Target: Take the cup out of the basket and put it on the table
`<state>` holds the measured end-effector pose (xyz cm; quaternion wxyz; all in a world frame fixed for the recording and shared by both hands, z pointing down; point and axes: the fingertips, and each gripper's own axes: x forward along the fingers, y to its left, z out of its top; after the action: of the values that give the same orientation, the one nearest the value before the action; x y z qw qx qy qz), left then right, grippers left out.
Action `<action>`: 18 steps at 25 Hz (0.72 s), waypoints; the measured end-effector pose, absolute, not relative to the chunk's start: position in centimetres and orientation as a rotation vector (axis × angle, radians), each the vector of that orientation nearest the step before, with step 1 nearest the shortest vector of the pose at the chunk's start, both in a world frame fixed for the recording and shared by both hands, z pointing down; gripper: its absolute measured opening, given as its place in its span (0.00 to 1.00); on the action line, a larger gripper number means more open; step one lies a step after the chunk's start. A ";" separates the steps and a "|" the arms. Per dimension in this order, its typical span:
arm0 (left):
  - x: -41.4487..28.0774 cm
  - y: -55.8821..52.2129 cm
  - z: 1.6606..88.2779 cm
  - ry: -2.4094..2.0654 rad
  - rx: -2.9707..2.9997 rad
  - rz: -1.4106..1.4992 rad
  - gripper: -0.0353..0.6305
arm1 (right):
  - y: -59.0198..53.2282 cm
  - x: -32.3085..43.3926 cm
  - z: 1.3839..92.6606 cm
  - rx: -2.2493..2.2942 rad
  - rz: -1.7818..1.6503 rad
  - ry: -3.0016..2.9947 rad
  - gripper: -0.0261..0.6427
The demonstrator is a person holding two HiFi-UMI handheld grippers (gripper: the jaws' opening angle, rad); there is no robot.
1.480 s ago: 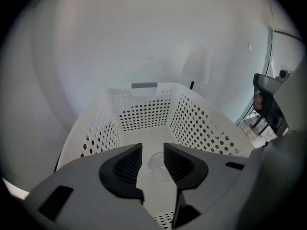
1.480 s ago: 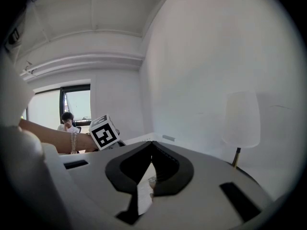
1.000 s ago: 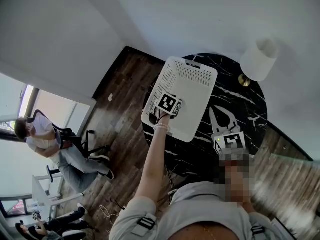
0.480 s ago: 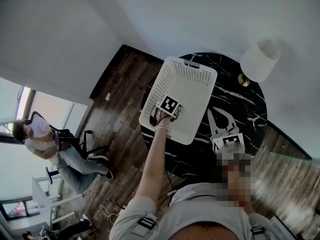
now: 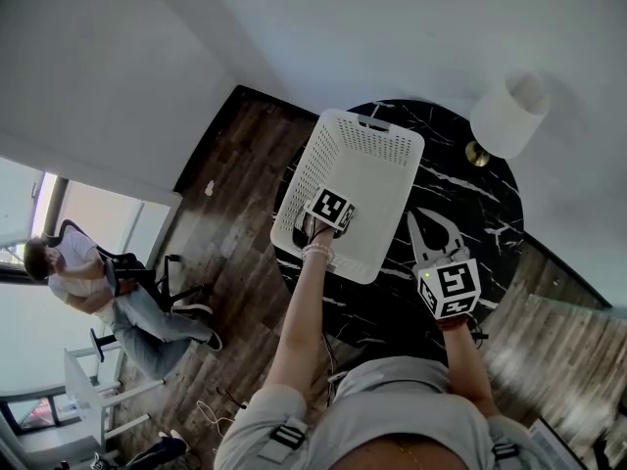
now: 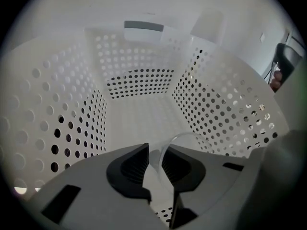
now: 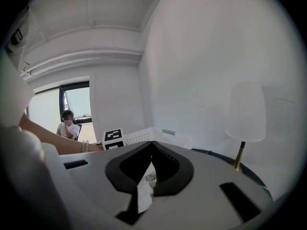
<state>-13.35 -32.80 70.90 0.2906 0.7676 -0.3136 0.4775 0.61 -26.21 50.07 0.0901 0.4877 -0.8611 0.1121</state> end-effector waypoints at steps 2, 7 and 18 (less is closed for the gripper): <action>-13.4 -32.8 70.9 -0.837 2.048 1.282 0.17 | -26.2 0.6 50.1 1.449 0.333 -2.560 0.05; -13.3 -32.7 70.7 -0.846 2.051 1.308 0.15 | -26.2 0.7 50.1 1.443 0.329 -2.559 0.05; -12.2 -32.4 70.2 -0.847 2.082 1.239 0.11 | -26.0 0.9 49.8 1.446 0.325 -2.559 0.05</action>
<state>-12.24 -32.43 70.18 0.2838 0.7778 -0.3165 0.4629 0.88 -25.95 49.82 0.0923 0.4869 -0.8616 0.1093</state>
